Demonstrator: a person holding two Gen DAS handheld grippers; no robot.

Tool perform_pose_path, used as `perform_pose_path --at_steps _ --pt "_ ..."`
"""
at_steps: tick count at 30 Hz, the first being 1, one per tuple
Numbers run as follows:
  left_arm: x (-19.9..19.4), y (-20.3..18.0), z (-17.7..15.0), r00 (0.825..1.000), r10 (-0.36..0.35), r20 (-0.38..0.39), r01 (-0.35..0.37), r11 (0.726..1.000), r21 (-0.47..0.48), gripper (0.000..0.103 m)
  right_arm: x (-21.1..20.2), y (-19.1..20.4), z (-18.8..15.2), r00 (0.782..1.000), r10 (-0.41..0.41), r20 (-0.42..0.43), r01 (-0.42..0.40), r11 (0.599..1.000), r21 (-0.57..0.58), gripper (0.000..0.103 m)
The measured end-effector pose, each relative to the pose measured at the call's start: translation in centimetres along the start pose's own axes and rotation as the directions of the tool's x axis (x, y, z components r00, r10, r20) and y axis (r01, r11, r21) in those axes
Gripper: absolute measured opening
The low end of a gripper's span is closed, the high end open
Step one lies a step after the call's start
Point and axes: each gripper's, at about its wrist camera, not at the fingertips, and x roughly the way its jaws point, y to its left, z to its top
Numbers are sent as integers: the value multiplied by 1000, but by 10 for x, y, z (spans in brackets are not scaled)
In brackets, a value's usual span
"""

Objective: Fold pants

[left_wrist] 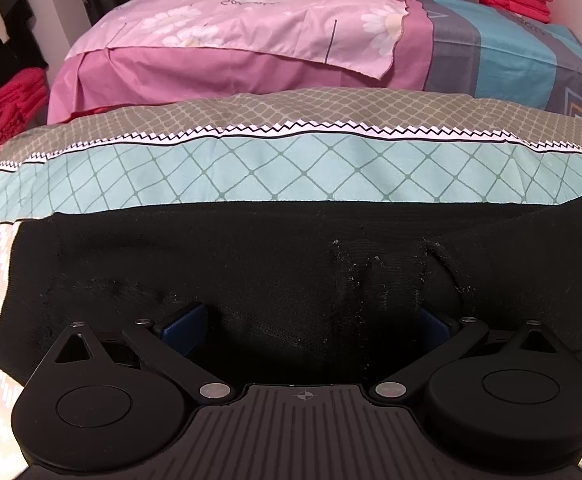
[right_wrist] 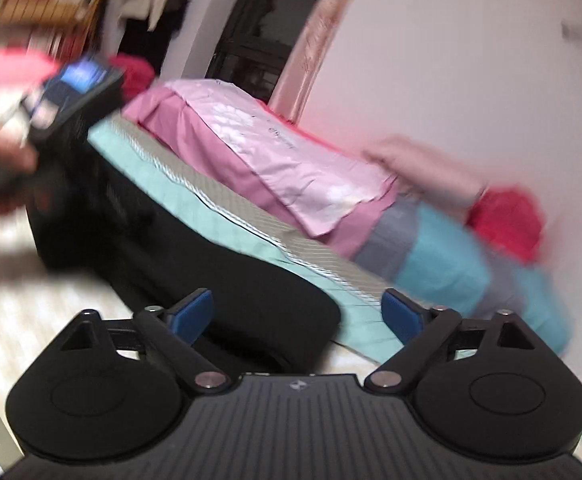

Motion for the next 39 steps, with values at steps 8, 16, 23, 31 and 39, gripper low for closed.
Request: perform_pose_path --at_steps 8,16,23,31,39 --pt "-27 62 9 923 -381 60 386 911 -143 103 87 -6 9 954 87 -287 -7 964 267 81" --pt "-62 114 5 916 -375 141 398 889 -226 103 100 20 17 945 31 -326 26 985 170 88" --pt "-93 187 -33 995 47 91 -3 903 -429 103 82 58 69 991 -36 -126 52 991 123 90" --pt "-115 290 -110 964 247 -98 -252 735 -629 103 107 231 111 963 265 -45 -269 945 -186 83" --pt "-123 300 -161 951 266 -158 -305 718 -625 103 151 347 149 961 250 -115 -274 915 -297 67"
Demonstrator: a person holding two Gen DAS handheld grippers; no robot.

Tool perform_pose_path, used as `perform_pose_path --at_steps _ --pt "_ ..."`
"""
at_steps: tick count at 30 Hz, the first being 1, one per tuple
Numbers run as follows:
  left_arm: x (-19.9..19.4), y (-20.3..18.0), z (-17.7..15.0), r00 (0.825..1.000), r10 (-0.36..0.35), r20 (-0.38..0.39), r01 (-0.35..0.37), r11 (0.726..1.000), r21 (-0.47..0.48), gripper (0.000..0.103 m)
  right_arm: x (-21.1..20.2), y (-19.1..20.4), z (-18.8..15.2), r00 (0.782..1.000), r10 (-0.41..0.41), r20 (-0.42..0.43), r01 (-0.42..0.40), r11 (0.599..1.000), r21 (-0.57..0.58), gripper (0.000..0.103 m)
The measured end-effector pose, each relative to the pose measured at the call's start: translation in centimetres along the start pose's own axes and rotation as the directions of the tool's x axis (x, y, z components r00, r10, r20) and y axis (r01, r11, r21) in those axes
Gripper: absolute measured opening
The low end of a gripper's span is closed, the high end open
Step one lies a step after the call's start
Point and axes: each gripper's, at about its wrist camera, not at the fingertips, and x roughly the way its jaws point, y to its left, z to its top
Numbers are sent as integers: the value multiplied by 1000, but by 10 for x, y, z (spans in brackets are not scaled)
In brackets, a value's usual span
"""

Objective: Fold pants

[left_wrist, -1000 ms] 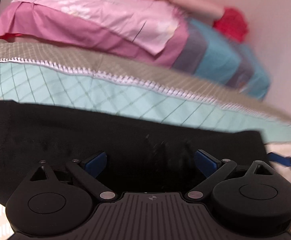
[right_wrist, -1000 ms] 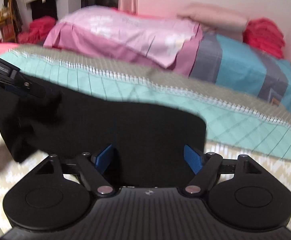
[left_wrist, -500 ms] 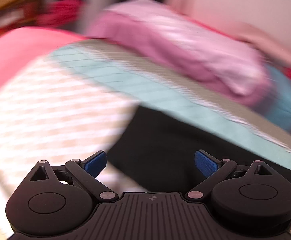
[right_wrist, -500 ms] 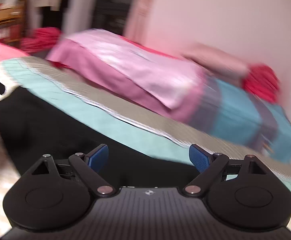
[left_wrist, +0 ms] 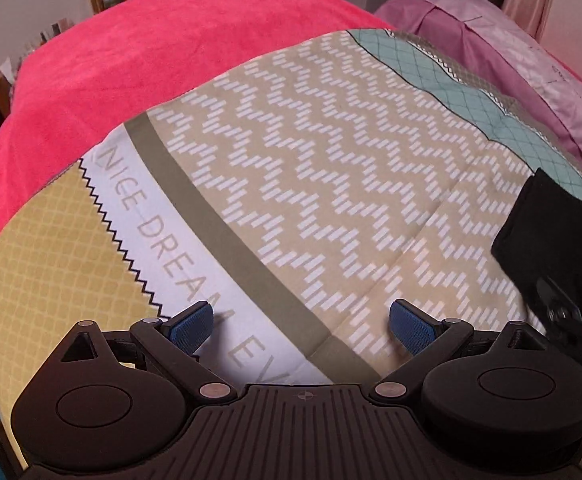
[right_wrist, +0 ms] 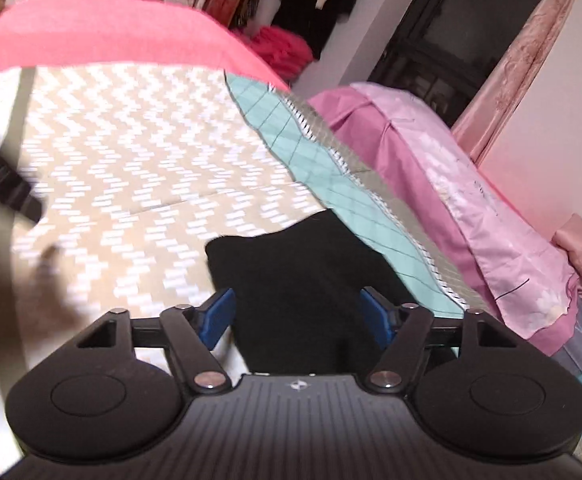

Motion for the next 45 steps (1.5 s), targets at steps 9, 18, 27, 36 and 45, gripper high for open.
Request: perform_pose_path --at_steps 9,18,27,36,45 --pt "-4 -18 -10 999 -29 27 27 997 73 103 34 22 3 995 -55 -79 53 998 -20 44" --pt "-6 -79 -26 980 -196 -19 197 965 171 103 -10 -96 6 966 258 -3 -229 862 452 16" --pt "-28 -211 -60 920 -383 -81 384 846 371 103 -84 -210 -38 947 287 147 -307 664 682 16" --pt "-9 -282 -73 889 -423 -176 458 811 364 103 -161 -274 -138 976 124 177 -215 623 752 15" --pt "-25 -286 -102 795 -492 -355 605 607 514 103 -185 -291 -317 993 78 -85 50 372 927 22"
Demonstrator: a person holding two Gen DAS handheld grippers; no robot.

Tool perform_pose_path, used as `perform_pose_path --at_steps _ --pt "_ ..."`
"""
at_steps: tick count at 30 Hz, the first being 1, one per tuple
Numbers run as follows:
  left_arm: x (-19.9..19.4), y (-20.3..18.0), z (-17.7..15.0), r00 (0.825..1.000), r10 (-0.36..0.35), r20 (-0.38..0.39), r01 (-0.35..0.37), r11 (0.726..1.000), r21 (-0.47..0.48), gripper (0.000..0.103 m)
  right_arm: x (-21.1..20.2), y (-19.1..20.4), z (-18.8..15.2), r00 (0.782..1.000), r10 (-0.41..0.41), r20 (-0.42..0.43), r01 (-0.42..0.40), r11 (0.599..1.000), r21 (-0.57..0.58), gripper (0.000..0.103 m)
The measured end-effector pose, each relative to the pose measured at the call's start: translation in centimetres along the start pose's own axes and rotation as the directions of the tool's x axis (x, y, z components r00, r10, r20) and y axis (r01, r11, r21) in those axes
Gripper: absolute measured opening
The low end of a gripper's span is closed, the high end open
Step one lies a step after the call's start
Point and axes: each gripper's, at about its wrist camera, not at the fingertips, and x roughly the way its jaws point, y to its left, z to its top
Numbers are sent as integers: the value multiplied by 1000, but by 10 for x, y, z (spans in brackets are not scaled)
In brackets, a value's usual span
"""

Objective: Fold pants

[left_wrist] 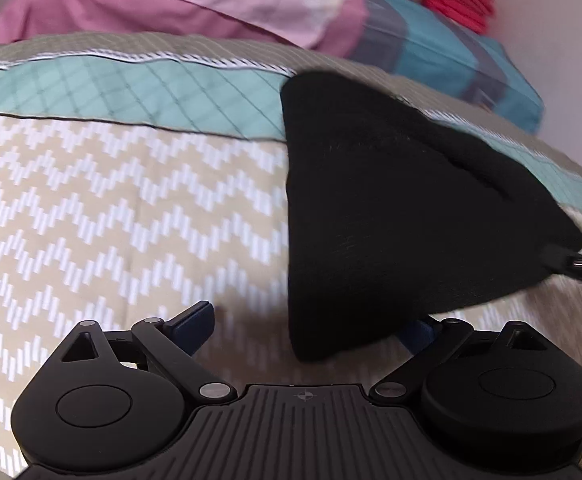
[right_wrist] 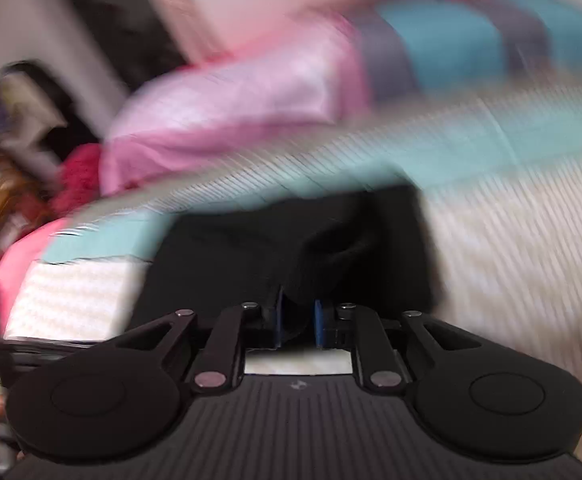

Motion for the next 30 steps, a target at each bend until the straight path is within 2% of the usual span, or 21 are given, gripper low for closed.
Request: perform_pose_path --at_steps 1,2,4,7,10,13,14,15,16,18,20,21,22,24,26,27,28,30 --pt "-6 -1 -3 1000 -12 -2 12 1000 25 103 0 -10 -4 1000 27 -6 -26 999 43 32" --pt "-13 -1 -6 1000 -28 -1 28 999 46 103 -4 -14 -5 999 39 14 -40 997 68 37" --pt "-31 3 -9 997 -82 11 81 995 65 103 -16 -19 -2 995 48 91 -57 994 96 60" --pt "-50 5 1 992 -109 59 106 993 47 103 -17 -21 13 989 76 126 -91 989 116 64" --pt "-46 1 24 993 -45 109 42 999 31 103 -1 -20 30 990 39 132 -49 996 69 64" --pt "-19 -3 46 993 3 114 -1 1000 -12 103 23 -13 40 995 5 102 -10 999 50 60" --pt "-8 -4 50 995 15 98 -12 999 -30 103 32 -10 42 997 -2 83 0 1000 28 54" --pt "2 -5 50 997 24 78 -20 999 -47 103 40 -6 42 997 -25 72 25 1000 5 32" --pt "12 -6 52 998 20 59 -16 998 -65 103 40 -4 40 997 -20 72 22 999 -24 18" --pt "18 -10 53 999 -3 50 7 997 -74 103 25 3 44 993 19 115 -10 996 -84 16" --pt "16 -18 53 998 -18 58 21 999 -50 103 -2 0 49 974 72 216 -53 994 -90 16" --pt "15 -21 54 998 -21 59 23 999 -40 103 -7 -5 50 966 71 250 -49 995 -91 16" --pt "17 -24 55 998 -20 53 21 999 -32 103 0 -10 50 973 24 230 -1 995 -99 17" --pt "27 -29 58 1000 3 10 -3 1000 -2 103 31 -20 49 994 -83 69 90 989 -119 19" --pt "33 -28 59 1000 9 -4 -9 1000 16 103 24 -25 46 991 -66 115 80 989 -121 32" --pt "32 -25 61 1000 -3 -9 3 1000 12 103 17 -26 47 986 -82 145 96 991 -95 47" --pt "31 -21 63 1000 -21 -10 21 1000 2 103 11 -29 47 980 -95 177 107 993 -57 68" --pt "33 -14 69 999 -50 -10 50 998 -27 103 11 -44 51 985 -55 163 54 998 9 80"
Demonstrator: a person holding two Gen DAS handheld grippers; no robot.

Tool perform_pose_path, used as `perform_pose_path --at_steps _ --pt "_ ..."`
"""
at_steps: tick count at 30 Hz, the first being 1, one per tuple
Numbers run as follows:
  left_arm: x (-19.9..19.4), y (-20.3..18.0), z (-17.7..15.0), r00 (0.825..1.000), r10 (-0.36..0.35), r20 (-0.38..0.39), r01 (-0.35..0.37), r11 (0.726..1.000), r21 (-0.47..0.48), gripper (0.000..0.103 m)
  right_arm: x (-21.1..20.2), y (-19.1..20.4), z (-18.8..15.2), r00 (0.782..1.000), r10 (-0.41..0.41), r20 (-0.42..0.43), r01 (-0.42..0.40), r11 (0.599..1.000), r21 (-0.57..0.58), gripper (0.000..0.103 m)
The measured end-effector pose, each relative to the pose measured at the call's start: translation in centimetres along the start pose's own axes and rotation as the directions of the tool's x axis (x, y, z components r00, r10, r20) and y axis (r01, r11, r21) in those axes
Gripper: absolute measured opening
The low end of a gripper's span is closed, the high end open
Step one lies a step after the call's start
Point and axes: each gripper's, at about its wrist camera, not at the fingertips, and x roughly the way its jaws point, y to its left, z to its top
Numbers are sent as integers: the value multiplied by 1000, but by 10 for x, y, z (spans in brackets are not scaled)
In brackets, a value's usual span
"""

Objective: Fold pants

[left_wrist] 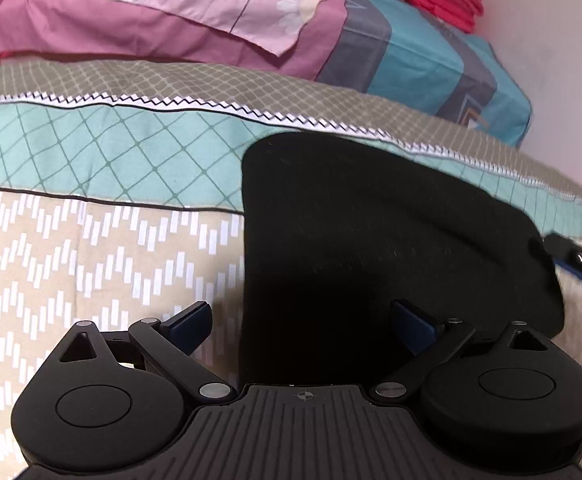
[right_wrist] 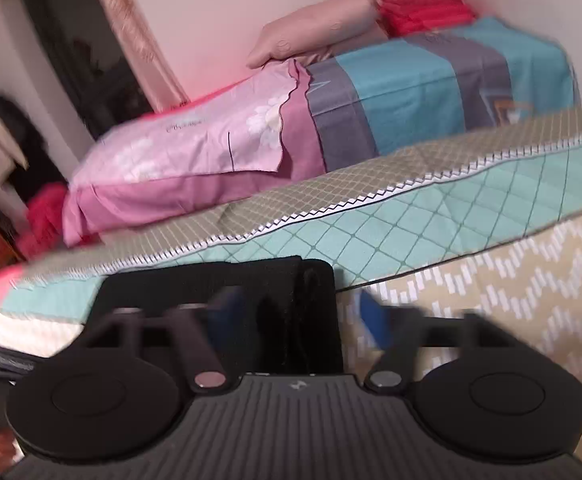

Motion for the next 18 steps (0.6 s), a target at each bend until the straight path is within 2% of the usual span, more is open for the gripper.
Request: perform_pose_path --at_steps 3,5,6,7,8,9,11,14,18 --pt "17 6 6 996 -82 -45 80 996 -25 103 25 -17 5 984 73 -165 -54 992 113 80" --pt "25 5 6 992 -115 -49 113 992 -55 103 38 -27 -1 966 149 -210 -108 975 195 80" --pt "25 4 6 989 -141 -34 139 989 -58 103 39 -28 -4 962 172 -212 -127 969 212 78" --pt "25 2 5 985 -172 -35 169 984 -61 103 38 -28 -6 963 177 -202 -134 968 212 62" --pt "22 0 4 987 -160 -25 158 985 -70 103 37 -27 -7 961 191 -200 -150 967 204 49" --pt "18 -2 4 988 -153 -6 152 985 -78 103 34 -26 -7 957 218 -193 -179 963 201 41" --pt "-2 -2 1 985 -165 42 168 979 -111 103 22 -22 -2 949 262 -177 -225 953 201 39" --pt "-42 -4 -4 961 -259 97 272 950 -151 103 -6 -15 12 931 328 -162 -287 929 233 39" --pt "-98 -29 -19 959 -250 131 261 963 -73 103 -61 6 20 912 383 -147 -348 913 214 39"
